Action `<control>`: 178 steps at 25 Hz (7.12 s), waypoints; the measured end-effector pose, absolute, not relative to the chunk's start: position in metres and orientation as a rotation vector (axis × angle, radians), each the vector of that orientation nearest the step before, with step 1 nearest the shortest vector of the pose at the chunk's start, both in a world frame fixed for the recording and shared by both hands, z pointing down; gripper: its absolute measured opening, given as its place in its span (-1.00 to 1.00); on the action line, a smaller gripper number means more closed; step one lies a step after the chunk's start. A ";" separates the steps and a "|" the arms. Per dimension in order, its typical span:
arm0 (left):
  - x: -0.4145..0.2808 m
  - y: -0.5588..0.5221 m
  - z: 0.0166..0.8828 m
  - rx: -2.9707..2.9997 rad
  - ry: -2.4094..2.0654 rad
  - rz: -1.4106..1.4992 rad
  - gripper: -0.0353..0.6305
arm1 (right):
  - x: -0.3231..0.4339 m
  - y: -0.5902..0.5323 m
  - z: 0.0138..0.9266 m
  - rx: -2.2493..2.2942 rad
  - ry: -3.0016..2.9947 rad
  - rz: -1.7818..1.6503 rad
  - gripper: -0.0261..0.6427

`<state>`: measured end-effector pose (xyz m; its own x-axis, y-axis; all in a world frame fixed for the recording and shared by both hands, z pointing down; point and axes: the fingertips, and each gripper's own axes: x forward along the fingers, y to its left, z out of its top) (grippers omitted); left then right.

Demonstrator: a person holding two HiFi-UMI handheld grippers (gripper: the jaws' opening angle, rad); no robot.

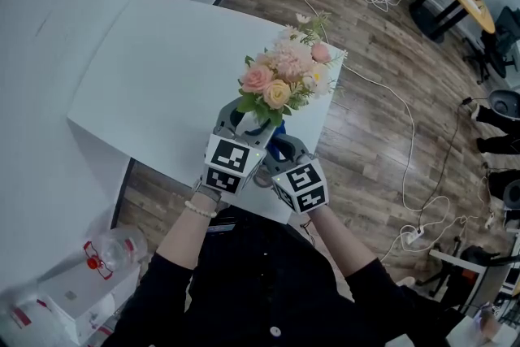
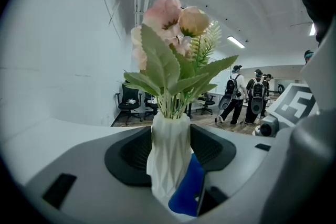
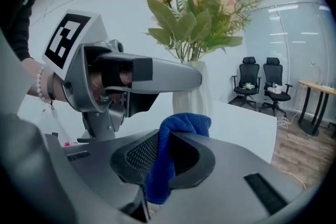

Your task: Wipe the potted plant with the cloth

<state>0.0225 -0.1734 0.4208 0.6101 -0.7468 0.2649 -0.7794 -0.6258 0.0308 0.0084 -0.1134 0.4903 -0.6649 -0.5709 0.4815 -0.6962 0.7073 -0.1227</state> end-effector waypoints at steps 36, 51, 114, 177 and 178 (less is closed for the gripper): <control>0.021 -0.176 0.420 2.695 -1.210 0.360 -0.18 | -0.014 -0.113 0.544 0.773 -2.436 0.565 -0.70; 0.022 -0.176 0.422 2.702 -1.169 0.382 -0.18 | -0.009 -0.128 0.480 0.996 -2.597 0.616 -0.70; 0.009 -0.174 0.427 2.960 -0.486 0.284 -0.17 | 0.091 -0.215 0.493 0.725 -2.671 0.323 -0.70; 0.021 -0.154 0.430 2.869 -1.140 0.154 -0.18 | 0.057 -0.083 0.524 0.992 -2.539 0.713 -0.70; 0.019 -0.154 0.432 2.866 -1.135 0.152 -0.18 | 0.061 -0.082 0.521 1.032 -2.536 0.725 -0.70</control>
